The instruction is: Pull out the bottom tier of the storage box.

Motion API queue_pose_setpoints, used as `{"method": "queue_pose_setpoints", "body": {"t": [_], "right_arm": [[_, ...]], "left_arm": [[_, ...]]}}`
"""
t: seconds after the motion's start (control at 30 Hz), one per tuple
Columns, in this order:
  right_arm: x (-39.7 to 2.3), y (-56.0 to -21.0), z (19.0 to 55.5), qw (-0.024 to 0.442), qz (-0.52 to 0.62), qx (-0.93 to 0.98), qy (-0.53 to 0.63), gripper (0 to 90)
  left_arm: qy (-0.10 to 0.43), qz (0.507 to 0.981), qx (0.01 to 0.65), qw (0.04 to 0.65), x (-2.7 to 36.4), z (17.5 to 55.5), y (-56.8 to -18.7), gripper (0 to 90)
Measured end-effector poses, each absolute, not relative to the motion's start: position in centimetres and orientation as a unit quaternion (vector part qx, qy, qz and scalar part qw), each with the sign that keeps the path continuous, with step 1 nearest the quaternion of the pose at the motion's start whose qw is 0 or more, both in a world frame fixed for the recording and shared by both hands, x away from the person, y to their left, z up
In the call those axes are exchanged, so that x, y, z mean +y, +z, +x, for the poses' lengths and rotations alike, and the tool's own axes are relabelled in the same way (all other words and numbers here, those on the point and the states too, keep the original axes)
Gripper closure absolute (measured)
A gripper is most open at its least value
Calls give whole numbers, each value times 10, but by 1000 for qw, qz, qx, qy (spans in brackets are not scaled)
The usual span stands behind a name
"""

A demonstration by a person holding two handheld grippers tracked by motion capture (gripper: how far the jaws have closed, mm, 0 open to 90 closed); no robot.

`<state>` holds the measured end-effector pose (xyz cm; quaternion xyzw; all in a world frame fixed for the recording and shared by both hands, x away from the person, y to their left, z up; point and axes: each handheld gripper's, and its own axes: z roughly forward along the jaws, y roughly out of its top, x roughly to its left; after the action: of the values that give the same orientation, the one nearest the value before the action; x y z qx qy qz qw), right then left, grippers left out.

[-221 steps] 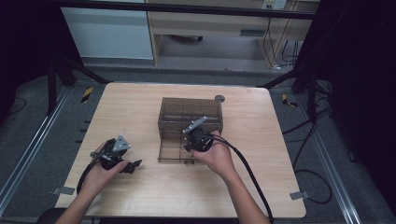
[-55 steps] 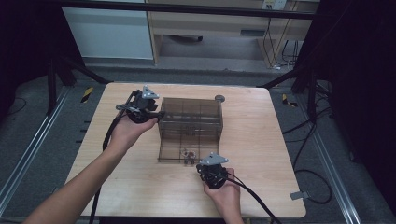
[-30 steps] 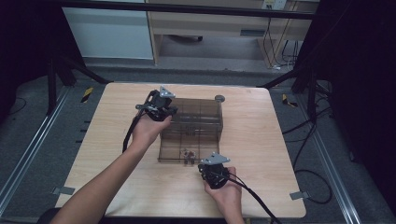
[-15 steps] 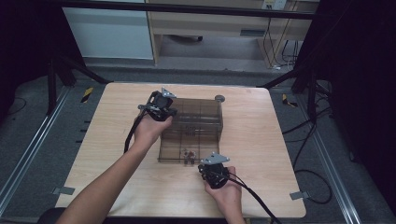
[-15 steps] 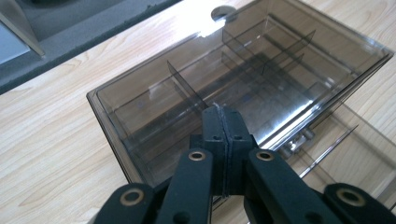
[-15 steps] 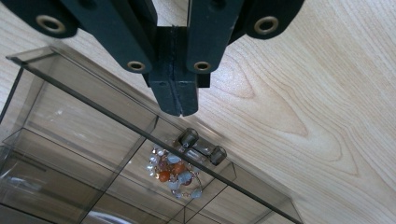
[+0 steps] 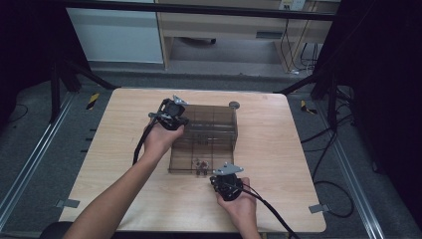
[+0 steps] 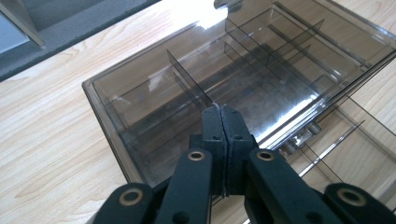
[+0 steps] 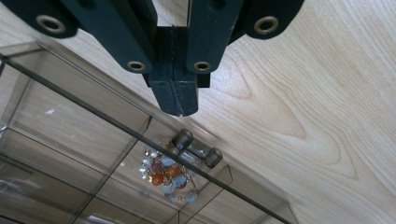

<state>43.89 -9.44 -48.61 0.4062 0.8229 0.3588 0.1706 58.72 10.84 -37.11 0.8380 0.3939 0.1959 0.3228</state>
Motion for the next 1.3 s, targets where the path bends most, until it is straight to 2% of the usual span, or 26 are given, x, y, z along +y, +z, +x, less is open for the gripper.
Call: {"method": "queue_pose_setpoints", "body": {"t": [1.3], "right_arm": [[-97, -494, 461, 159, 422, 817, 359, 900]], "left_arm": [[191, 844, 399, 304, 94, 591, -386, 899]]}}
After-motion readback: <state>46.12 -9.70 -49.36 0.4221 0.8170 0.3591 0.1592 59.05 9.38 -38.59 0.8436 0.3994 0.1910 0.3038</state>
